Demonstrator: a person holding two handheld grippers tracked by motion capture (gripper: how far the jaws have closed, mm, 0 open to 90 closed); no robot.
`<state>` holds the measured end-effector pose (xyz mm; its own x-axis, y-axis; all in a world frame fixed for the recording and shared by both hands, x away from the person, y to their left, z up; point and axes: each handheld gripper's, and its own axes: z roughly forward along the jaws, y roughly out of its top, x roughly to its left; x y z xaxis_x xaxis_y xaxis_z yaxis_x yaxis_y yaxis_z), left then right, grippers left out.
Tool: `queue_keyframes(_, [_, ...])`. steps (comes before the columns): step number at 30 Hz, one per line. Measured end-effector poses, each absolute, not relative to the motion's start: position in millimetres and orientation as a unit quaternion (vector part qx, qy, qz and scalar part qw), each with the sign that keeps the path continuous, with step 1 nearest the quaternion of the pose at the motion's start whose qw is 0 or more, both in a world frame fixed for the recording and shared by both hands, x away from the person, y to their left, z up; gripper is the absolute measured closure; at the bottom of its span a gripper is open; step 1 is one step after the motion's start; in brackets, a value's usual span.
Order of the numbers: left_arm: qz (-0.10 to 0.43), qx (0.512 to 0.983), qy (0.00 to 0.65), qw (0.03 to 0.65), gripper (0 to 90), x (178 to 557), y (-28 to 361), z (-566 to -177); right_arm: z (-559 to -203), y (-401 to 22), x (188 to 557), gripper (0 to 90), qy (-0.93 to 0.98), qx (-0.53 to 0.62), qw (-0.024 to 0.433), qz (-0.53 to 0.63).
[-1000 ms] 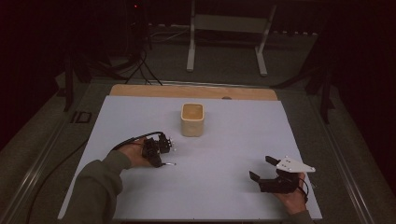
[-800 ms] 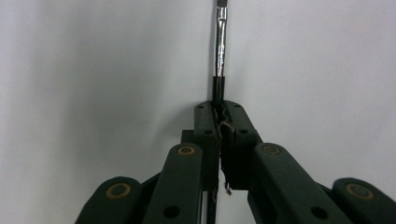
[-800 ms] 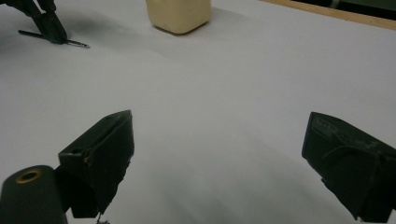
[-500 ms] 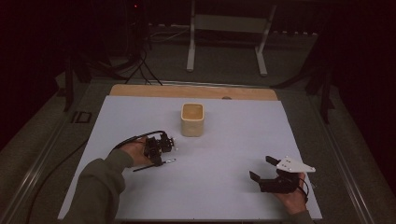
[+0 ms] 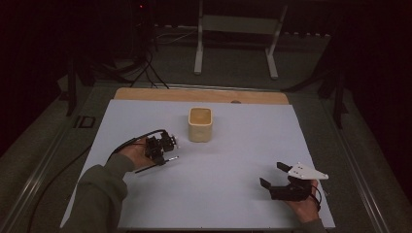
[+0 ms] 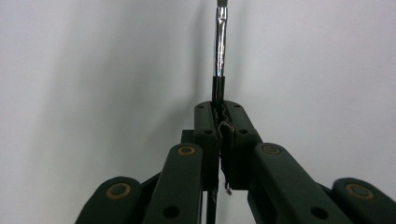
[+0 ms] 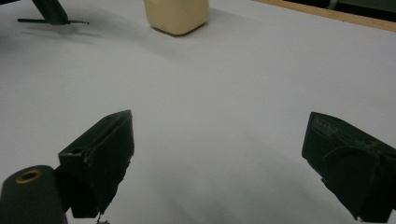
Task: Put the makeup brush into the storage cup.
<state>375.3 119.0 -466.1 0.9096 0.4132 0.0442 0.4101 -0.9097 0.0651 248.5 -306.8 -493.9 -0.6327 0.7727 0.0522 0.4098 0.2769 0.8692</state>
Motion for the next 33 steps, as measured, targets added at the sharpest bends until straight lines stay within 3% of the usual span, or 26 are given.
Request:
queue_keyframes(9, [0.065,0.968,0.238,0.041,86.9,378,124,-454,-494,-307,248,9.0,0.775,0.381,0.196,0.465])
queue_keyframes(33, [0.094,0.951,0.278,0.102,86.8,385,135,-432,-494,-307,248,9.1,0.774,0.382,0.196,0.465])
